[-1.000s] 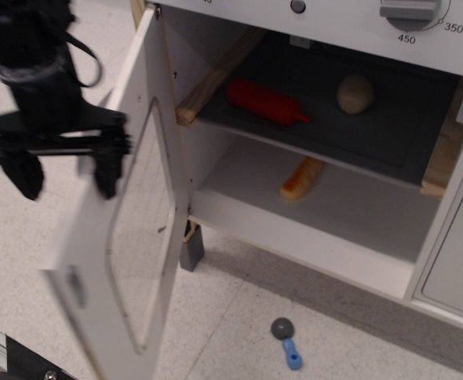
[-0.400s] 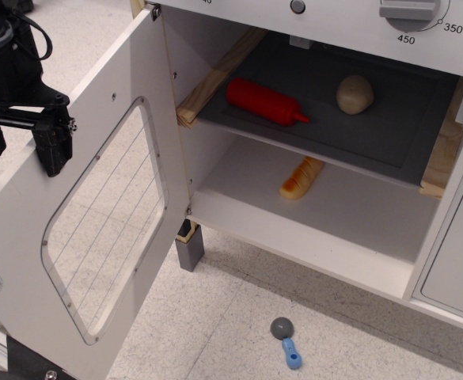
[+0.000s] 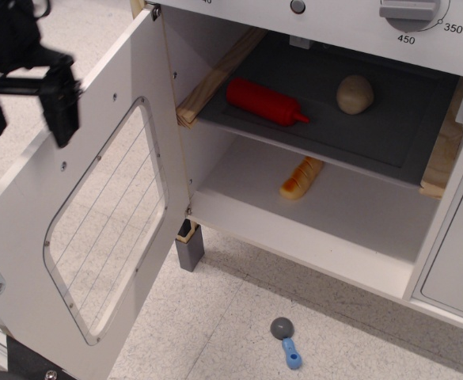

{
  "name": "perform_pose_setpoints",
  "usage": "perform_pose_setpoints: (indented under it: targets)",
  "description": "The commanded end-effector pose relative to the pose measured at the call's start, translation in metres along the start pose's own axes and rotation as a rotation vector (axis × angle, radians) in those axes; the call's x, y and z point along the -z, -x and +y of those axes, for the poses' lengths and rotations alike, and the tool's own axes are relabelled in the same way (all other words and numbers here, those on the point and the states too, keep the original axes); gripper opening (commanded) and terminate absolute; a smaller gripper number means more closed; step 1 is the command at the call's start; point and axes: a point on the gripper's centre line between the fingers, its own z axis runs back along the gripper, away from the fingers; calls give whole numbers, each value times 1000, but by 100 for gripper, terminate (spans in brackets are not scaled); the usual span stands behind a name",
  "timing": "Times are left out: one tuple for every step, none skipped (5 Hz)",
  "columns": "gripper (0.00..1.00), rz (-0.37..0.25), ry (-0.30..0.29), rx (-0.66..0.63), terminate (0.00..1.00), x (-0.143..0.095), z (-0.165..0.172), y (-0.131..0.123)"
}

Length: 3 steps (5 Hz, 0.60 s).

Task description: Open oven

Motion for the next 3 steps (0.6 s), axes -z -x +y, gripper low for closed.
perform_pose_setpoints:
  targets:
    - [100,-52,-19,-44,0,-10,-39,-25]
    - [100,-44,-67,-60,0,23,-45,-29]
    - [100,-47,-68,-109,100,45,-42,-35]
